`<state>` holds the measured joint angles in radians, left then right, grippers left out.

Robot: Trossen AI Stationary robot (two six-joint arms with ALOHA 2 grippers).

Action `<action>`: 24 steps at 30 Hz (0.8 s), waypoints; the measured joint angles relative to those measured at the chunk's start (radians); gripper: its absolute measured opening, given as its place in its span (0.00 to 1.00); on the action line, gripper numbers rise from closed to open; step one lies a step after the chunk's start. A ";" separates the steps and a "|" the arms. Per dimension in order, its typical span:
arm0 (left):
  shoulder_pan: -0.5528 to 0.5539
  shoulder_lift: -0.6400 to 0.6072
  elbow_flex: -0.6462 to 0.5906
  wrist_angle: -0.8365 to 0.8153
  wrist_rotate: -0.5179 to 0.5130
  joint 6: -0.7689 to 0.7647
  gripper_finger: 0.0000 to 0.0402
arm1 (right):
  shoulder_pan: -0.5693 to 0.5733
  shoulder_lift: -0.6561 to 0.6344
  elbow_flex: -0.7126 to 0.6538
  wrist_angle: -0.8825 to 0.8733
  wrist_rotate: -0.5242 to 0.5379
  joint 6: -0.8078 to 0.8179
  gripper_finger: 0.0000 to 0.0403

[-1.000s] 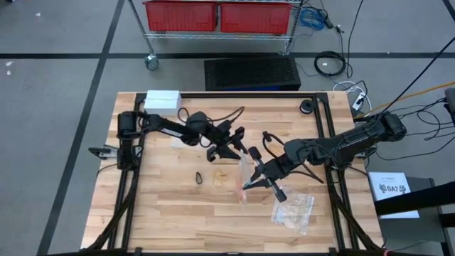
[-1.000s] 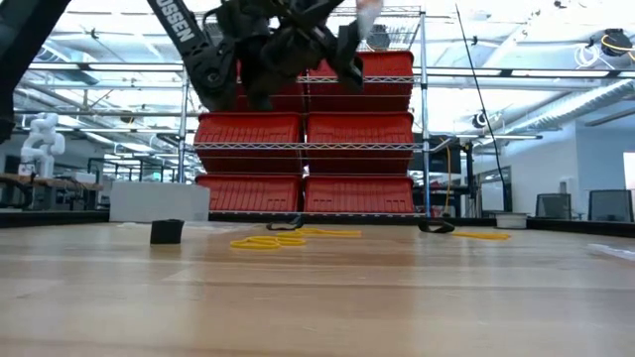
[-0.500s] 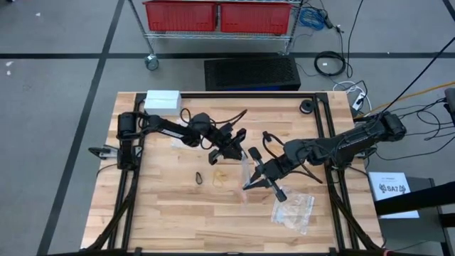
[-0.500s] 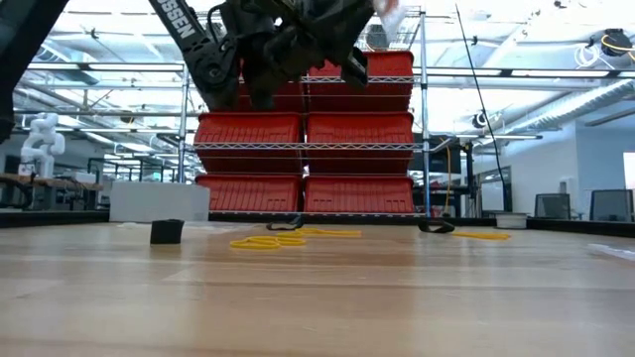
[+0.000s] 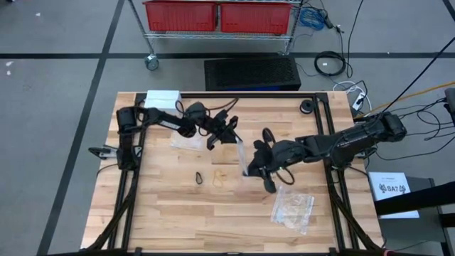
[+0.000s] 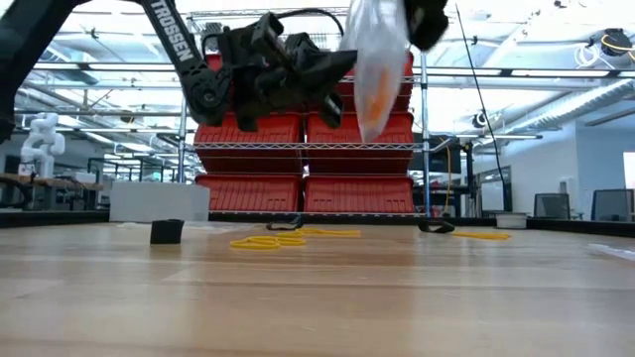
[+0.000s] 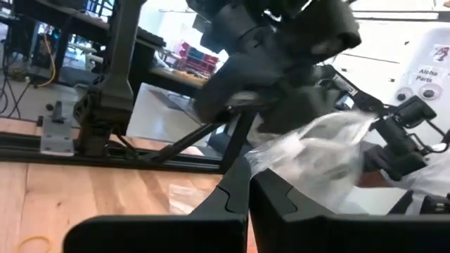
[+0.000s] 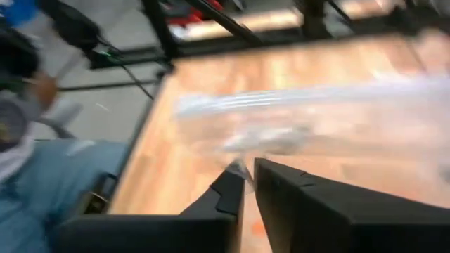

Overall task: Sort rubber bands
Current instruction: Close the top zip lock bag

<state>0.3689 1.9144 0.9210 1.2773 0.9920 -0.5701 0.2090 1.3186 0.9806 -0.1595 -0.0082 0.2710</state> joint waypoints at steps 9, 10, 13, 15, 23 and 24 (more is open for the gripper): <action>0.042 0.000 -0.001 0.000 0.067 -0.001 0.01 | -0.082 0.000 0.000 -0.097 0.007 0.003 0.23; 0.047 0.000 -0.001 0.000 0.080 0.000 0.01 | -0.092 0.000 0.000 -0.104 0.007 -0.002 0.24; 0.063 0.000 -0.001 0.000 0.108 -0.001 0.01 | -0.118 0.000 0.000 -0.123 0.007 -0.006 0.28; 0.074 0.000 -0.001 0.000 0.128 0.000 0.01 | -0.137 0.000 0.000 -0.130 0.007 -0.010 0.30; 0.135 0.000 -0.001 0.000 0.228 0.003 0.01 | -0.220 0.000 0.000 -0.139 0.007 -0.030 0.36; 0.141 0.000 -0.001 0.000 0.237 0.002 0.01 | -0.234 0.000 0.000 -0.143 0.007 -0.036 0.37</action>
<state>0.5103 1.9144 0.9203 1.2774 1.2294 -0.5683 -0.0253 1.3186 0.9806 -0.3023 -0.0015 0.2352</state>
